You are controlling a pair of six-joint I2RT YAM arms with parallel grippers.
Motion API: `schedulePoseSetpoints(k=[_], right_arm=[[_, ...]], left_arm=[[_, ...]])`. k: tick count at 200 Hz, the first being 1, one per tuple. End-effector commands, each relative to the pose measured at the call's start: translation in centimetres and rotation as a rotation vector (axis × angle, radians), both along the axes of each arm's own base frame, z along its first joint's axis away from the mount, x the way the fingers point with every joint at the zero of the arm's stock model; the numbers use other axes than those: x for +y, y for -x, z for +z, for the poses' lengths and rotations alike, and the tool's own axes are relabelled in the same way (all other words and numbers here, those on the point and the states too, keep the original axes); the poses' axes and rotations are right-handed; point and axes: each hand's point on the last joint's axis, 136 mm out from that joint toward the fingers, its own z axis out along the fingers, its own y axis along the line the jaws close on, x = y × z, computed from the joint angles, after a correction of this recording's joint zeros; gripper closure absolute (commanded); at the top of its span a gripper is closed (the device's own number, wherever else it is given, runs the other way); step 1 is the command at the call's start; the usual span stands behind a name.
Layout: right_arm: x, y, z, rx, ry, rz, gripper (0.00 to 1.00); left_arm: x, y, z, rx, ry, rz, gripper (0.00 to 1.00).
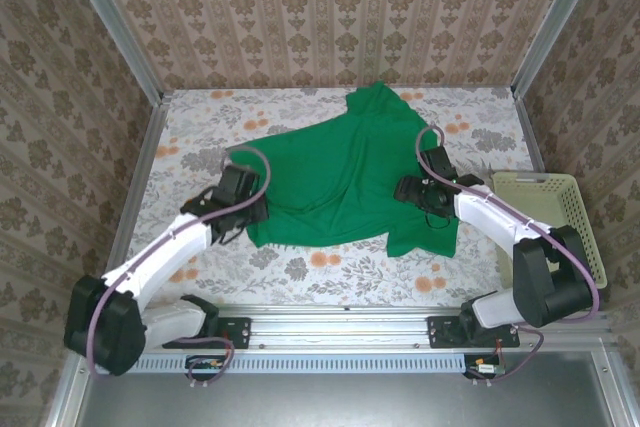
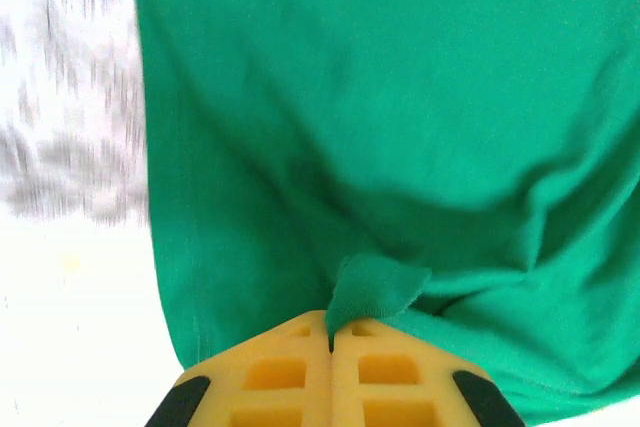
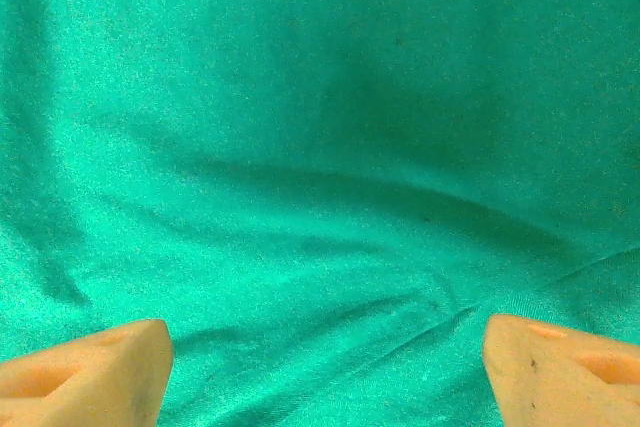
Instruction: Fold the inside-out t-shirt
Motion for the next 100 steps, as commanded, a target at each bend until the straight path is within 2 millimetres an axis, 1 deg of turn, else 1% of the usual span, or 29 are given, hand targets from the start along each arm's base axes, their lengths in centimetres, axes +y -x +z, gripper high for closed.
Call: schedulePoseSetpoints(k=[1, 8, 15, 23, 32, 39, 48, 58, 65, 74, 84, 100], right_arm=[[-0.5, 0.1, 0.7, 0.004, 0.030, 0.006, 0.17], [-0.3, 0.0, 0.7, 0.005, 0.021, 0.007, 0.18], [-0.1, -0.1, 0.8, 0.002, 0.013, 0.009, 0.18], [0.0, -0.2, 0.9, 0.001, 0.011, 0.010, 0.17], [0.0, -0.2, 1.0, 0.001, 0.011, 0.011, 0.17], [0.0, -0.2, 1.1, -0.001, 0.015, 0.015, 0.17], [-0.1, -0.2, 1.3, -0.003, 0.022, 0.019, 0.17], [-0.2, -0.1, 1.3, -0.002, 0.030, 0.023, 0.18], [-0.3, -0.1, 1.2, -0.001, 0.037, 0.026, 0.17], [-0.4, 0.0, 1.1, 0.004, 0.043, 0.026, 0.17], [-0.4, 0.1, 1.0, 0.005, 0.046, 0.028, 0.17], [-0.6, 0.3, 0.7, 0.013, 0.054, 0.027, 0.17]], left_arm=[[0.8, -4.6, 1.9, -0.073, -0.055, -0.041, 1.00], [1.1, -5.8, 1.6, -0.052, -0.055, -0.032, 1.00], [1.1, -6.8, 0.9, -0.025, -0.057, -0.038, 0.95], [1.6, -7.5, 0.1, 0.018, -0.083, -0.018, 0.84], [2.0, -7.9, -0.6, 0.057, -0.117, -0.011, 0.68], [2.6, -8.0, -1.1, 0.084, -0.152, 0.004, 0.60], [3.5, -7.7, -1.2, 0.111, -0.198, 0.037, 0.49], [4.2, -7.2, -1.0, 0.118, -0.226, 0.058, 0.41], [4.6, -6.6, -0.7, 0.113, -0.239, 0.069, 0.38], [4.4, -5.8, -0.3, 0.098, -0.244, 0.057, 0.35], [3.7, -4.9, -0.2, 0.082, -0.246, 0.023, 0.30], [2.4, -3.7, -1.5, 0.111, -0.196, -0.030, 0.29]])
